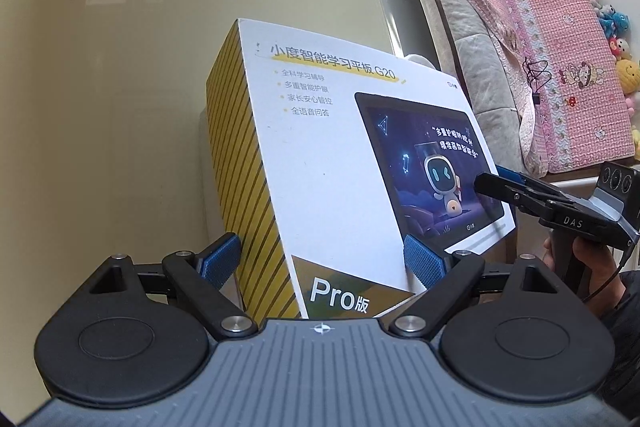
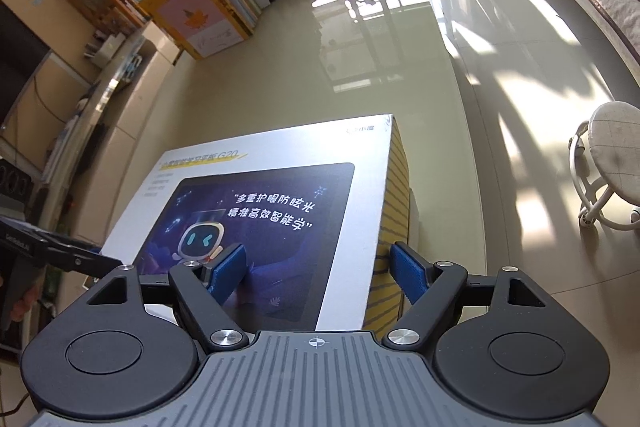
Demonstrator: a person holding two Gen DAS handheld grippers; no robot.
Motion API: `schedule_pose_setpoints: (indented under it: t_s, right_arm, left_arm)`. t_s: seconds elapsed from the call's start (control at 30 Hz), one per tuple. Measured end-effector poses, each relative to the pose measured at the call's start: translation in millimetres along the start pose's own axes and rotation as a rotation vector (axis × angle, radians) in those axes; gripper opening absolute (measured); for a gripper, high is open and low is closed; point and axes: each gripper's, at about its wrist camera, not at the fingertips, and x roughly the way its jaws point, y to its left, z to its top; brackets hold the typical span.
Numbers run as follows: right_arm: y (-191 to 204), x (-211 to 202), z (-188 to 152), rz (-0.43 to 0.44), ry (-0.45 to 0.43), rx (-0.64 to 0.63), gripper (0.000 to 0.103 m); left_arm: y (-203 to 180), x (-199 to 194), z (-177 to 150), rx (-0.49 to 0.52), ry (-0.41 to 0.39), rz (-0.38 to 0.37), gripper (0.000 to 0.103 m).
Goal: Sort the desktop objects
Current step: 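Lower the tablet box flat toward the table with both grippers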
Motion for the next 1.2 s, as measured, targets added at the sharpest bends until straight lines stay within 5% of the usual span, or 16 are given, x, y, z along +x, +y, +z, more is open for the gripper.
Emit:
schedule_pose_setpoints:
  t_s: [0.3, 0.93, 1.2]
  right_arm:
    - [4.3, 5.4, -27.8, -0.018, 0.021, 0.005, 0.079]
    - [-4.5, 26.0, -9.0, -0.015, 0.036, 0.081, 0.082]
    - [-10.5, 38.6, -30.3, -0.052, 0.068, 0.047, 0.081]
  left_arm:
    - [7.0, 28.6, -23.7, 0.004, 0.052, 0.044, 0.103]
    - [11.8, 35.6, 8.6, -0.012, 0.067, 0.054, 0.103]
    - [14.7, 50.4, 5.6, 0.009, 0.086, 0.083, 0.103]
